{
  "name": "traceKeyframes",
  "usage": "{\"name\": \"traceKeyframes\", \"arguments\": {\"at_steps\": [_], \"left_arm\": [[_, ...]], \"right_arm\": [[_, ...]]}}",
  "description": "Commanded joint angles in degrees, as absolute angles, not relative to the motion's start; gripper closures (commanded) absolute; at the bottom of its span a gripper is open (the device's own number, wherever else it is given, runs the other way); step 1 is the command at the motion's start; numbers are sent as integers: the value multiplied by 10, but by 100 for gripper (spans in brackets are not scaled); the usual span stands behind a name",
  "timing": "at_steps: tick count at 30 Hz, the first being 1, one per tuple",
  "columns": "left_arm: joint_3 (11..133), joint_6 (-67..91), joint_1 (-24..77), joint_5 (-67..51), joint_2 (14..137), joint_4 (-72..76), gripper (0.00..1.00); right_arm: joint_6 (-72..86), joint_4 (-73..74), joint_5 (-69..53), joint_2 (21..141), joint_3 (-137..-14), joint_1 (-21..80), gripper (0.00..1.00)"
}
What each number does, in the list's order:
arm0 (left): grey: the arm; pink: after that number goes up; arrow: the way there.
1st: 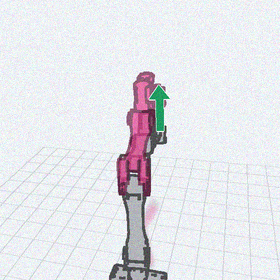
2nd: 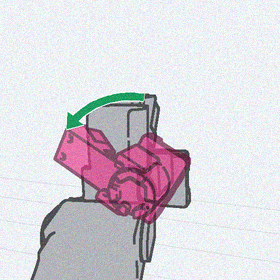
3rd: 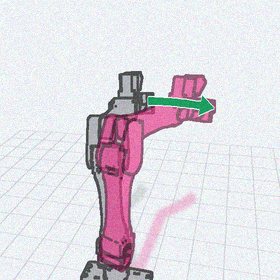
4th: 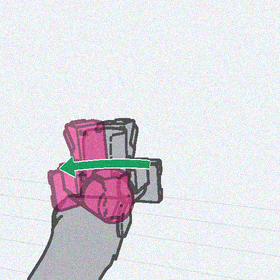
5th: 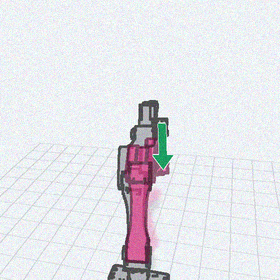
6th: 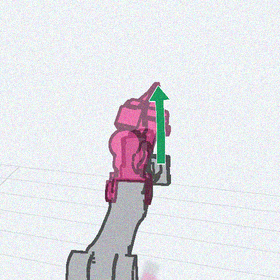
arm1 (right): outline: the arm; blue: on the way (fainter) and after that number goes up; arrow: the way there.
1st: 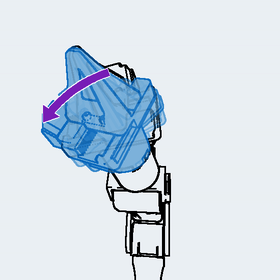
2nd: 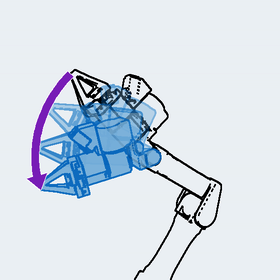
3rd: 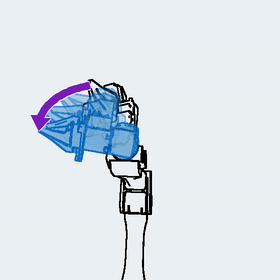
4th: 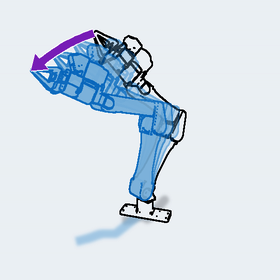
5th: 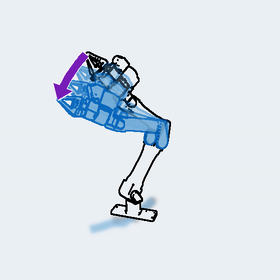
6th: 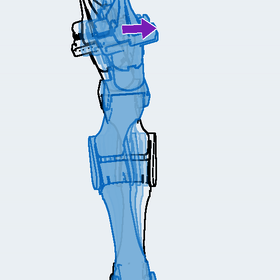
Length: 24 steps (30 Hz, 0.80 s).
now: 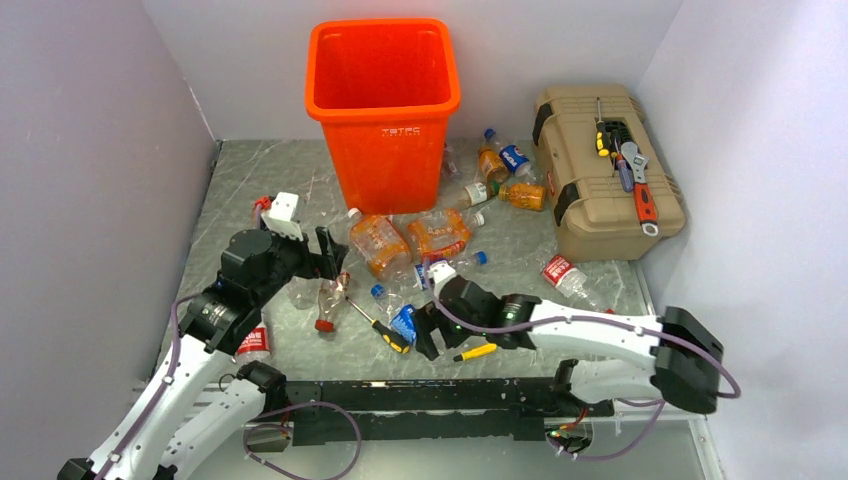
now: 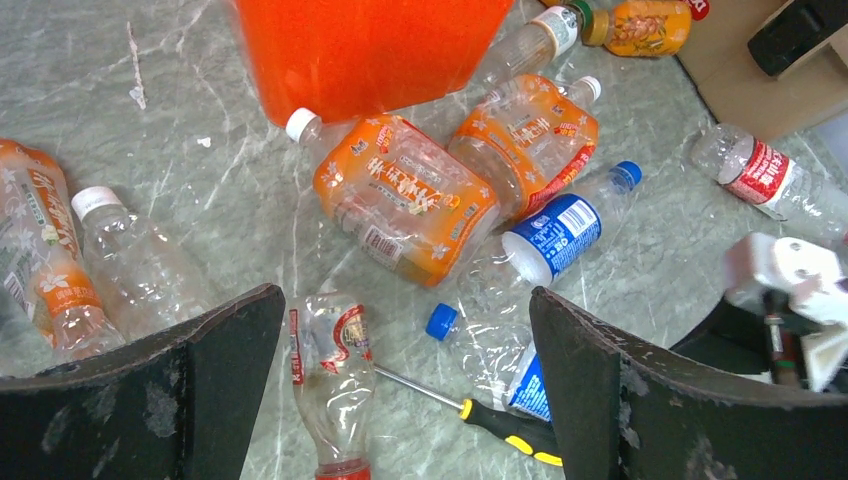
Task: Put the plastic bottles in the bin
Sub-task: Pick up the plastic bottle at the center of the board.
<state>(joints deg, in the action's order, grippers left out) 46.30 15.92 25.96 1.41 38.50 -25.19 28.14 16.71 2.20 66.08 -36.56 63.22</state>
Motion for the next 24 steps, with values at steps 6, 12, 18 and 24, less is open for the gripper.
{"name": "traceKeyframes", "arguments": {"at_steps": [6,12,18,24], "left_arm": [[477,168,258,10,387,-259,3],[477,166,258,11,389,-262,3],[479,166,257,10,398,-263,4],[479,165,257,11,405,-265,4]], "right_arm": [[246,223,24,794,-468,641,5],[236,233,27,830,-475,642,11],[237,226,32,844,-464,643,22],[236,216,35,829,-452,642,46]]}}
